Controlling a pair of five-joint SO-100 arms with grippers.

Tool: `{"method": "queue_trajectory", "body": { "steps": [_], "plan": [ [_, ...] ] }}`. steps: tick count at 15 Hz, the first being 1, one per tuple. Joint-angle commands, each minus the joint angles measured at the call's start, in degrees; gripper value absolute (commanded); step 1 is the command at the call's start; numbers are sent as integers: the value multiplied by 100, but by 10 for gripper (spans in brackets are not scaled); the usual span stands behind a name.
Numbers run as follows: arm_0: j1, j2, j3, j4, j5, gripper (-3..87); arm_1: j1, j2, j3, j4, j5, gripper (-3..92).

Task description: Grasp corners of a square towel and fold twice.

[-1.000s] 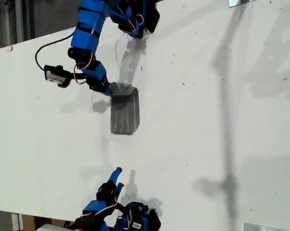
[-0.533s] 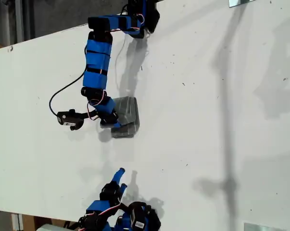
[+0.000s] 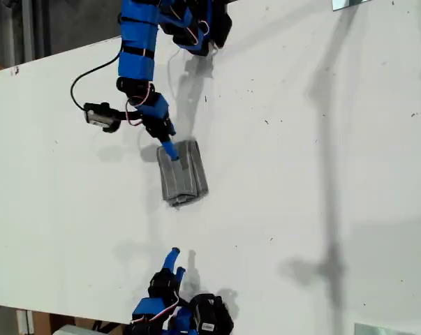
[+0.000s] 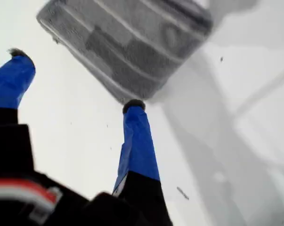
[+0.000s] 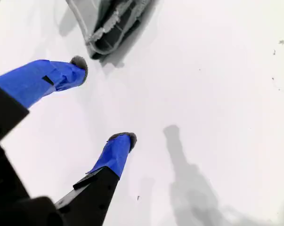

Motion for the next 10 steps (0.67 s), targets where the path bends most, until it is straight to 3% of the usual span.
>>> {"method": "queue_trajectory", "body": {
  "steps": [1,3,5,6,7,8,9,10],
  "plan": [
    [378,114,1134,-1116,-554,247,-1055,439,1204,-861,1134,346],
    [325,123,2065,-1740,-826,244,-1415,369,2303,-1934,2118,320],
    [97,475,2988,-2171,-835,244,-1424,387,2338,-1626,2435,299],
    [-44,826,3349,-2136,-791,243,-1415,501,2435,-1617,2637,293],
    [-220,1433,3516,-1714,-747,242,-1380,677,2637,-1600,3349,291],
    [-448,2619,3973,-1371,-598,241,-1195,940,2865,-1573,3463,242],
    [-475,4500,4491,-923,18,239,-1028,1081,2936,-1389,3489,330],
    [-369,4983,4403,-800,387,232,-782,1116,2900,-1178,3463,351]
  ]
}}
